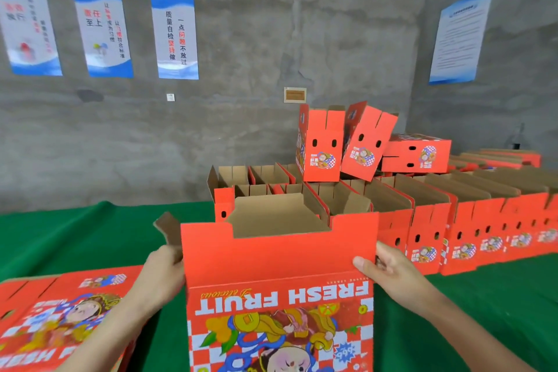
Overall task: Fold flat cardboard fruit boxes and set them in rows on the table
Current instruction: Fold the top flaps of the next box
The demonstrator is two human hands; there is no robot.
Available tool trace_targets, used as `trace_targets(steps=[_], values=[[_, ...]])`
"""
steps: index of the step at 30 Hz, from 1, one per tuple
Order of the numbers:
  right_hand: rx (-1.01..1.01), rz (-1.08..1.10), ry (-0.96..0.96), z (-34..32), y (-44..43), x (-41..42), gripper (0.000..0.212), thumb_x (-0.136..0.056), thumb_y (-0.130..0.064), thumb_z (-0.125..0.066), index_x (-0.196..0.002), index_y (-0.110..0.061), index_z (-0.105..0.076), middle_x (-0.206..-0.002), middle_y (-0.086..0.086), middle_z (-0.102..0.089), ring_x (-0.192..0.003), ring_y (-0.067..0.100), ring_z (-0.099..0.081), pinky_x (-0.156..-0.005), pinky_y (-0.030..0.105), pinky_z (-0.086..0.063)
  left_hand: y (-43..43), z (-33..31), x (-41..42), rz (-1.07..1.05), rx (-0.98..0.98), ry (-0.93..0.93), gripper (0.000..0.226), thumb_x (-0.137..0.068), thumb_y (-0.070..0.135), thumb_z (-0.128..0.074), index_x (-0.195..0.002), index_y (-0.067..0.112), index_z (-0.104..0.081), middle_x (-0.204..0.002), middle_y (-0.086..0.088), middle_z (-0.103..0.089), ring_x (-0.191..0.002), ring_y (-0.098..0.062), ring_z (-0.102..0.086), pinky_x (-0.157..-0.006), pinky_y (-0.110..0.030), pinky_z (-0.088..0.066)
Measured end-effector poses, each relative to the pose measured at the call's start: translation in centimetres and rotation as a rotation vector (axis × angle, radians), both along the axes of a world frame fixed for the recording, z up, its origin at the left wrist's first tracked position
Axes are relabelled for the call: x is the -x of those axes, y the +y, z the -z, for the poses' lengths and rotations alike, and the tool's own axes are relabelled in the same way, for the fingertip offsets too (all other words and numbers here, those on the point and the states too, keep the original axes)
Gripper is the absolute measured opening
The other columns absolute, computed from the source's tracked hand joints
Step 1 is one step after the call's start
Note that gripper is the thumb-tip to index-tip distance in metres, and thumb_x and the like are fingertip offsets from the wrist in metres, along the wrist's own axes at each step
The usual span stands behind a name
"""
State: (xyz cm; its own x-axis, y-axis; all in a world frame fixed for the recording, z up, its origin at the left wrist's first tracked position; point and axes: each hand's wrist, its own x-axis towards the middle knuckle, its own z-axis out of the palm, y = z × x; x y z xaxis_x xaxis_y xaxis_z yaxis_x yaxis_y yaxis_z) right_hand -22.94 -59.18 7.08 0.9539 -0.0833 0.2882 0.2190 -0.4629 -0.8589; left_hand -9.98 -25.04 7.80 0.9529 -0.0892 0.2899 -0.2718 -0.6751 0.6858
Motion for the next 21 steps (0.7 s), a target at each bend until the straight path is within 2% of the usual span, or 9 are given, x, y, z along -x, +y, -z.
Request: trace_targets(steps=[3,5,7,12,15,17,18,20,21], values=[[-0.093,0.086,0.007,1.9,0.8,-0.6,0.060,-0.089,-0.054,-0.035,-0.104,-0.006,-0.069,-0.098,0.007,-0.073,-0.095,0.016,-0.068,-0.087,0.027,-0.051,-0.4,1.7,1.3,-0.096,0.205,-0.107,0.029,-0.088,-0.001,-0.051,-0.063,0.003,-0.065,-0.071,-0.019,-0.067,-0.065,-0.028,-0.056,-0.059,-0.032,-0.041],[-0.180,0.237,0.002,2.9,2.0,-1.1,0.068,-0.088,-0.056,-0.036,-0.075,0.006,-0.063,-0.071,0.018,-0.067,-0.069,0.027,-0.067,-0.068,0.028,-0.048,-1.1,3.3,1.7,-0.160,0.286,-0.111,0.028,-0.088,-0.005,-0.047,-0.072,0.004,-0.068,-0.077,-0.017,-0.069,-0.065,-0.025,-0.057,-0.059,-0.030,-0.042],[-0.257,0.371,-0.023,3.3,2.7,-1.9,0.057,-0.089,-0.051,-0.048,-0.052,-0.007,-0.045,-0.048,0.007,-0.046,-0.045,0.019,-0.046,-0.050,0.022,-0.035,-1.5,4.5,1.7,-0.193,0.349,-0.097,0.029,-0.088,-0.006,-0.044,-0.084,0.005,-0.071,-0.082,-0.015,-0.070,-0.062,-0.021,-0.056,-0.060,-0.030,-0.042],[-0.110,0.444,-0.040,4.1,3.0,-3.4,0.052,-0.091,-0.021,-0.064,-0.050,0.002,-0.041,-0.061,0.022,-0.044,-0.057,0.032,-0.043,-0.058,0.039,-0.037,-0.8,5.9,2.2,-0.135,0.518,-0.055,0.027,-0.096,0.011,-0.048,-0.117,0.005,-0.065,-0.113,-0.004,-0.065,-0.102,-0.016,-0.058,-0.088,-0.029,-0.040],[0.000,0.470,-0.060,4.5,3.0,-3.4,0.058,-0.086,-0.013,-0.070,-0.041,-0.009,-0.032,-0.060,-0.001,-0.046,-0.061,0.019,-0.047,-0.059,0.024,-0.035,-0.1,5.6,2.5,-0.111,0.313,-0.050,0.046,-0.083,0.025,-0.071,-0.125,0.008,-0.060,-0.121,-0.007,-0.064,-0.105,-0.015,-0.058,-0.086,-0.029,-0.042],[0.081,0.462,-0.045,4.4,3.1,-3.4,0.032,-0.082,-0.014,-0.073,-0.056,-0.004,-0.058,-0.086,-0.006,-0.059,-0.088,0.012,-0.056,-0.074,0.015,-0.036,0.1,4.8,2.4,-0.083,0.086,-0.120,0.049,-0.076,0.017,-0.078,-0.120,0.007,-0.062,-0.117,-0.015,-0.064,-0.102,-0.023,-0.059,-0.075,-0.026,-0.036],[0.136,0.448,-0.015,4.1,3.2,-3.3,0.013,-0.081,-0.016,-0.075,-0.082,-0.006,-0.067,-0.104,-0.005,-0.058,-0.103,0.011,-0.052,-0.084,0.016,-0.034,0.1,4.5,2.2,-0.058,0.005,-0.145,0.053,-0.074,0.014,-0.079,-0.122,0.005,-0.060,-0.120,-0.018,-0.060,-0.107,-0.029,-0.056,-0.076,-0.026,-0.035],[0.283,0.394,0.049,3.4,2.8,-3.2,0.058,-0.080,-0.023,-0.074,-0.132,-0.016,-0.049,-0.128,-0.006,-0.045,-0.122,0.010,-0.040,-0.100,0.023,-0.028,0.0,4.1,1.9,-0.008,-0.101,-0.167,0.064,-0.072,0.012,-0.080,-0.130,0.003,-0.053,-0.132,-0.020,-0.050,-0.122,-0.036,-0.044,-0.099,-0.033,-0.035],[0.392,0.377,0.072,2.8,2.6,-3.0,0.070,-0.080,-0.029,-0.073,-0.140,-0.022,-0.038,-0.140,-0.006,-0.039,-0.130,0.013,-0.034,-0.107,0.029,-0.026,0.0,4.0,1.8,0.007,-0.142,-0.183,0.069,-0.073,0.012,-0.079,-0.134,0.004,-0.049,-0.138,-0.019,-0.045,-0.129,-0.037,-0.038,-0.110,-0.037,-0.028]])
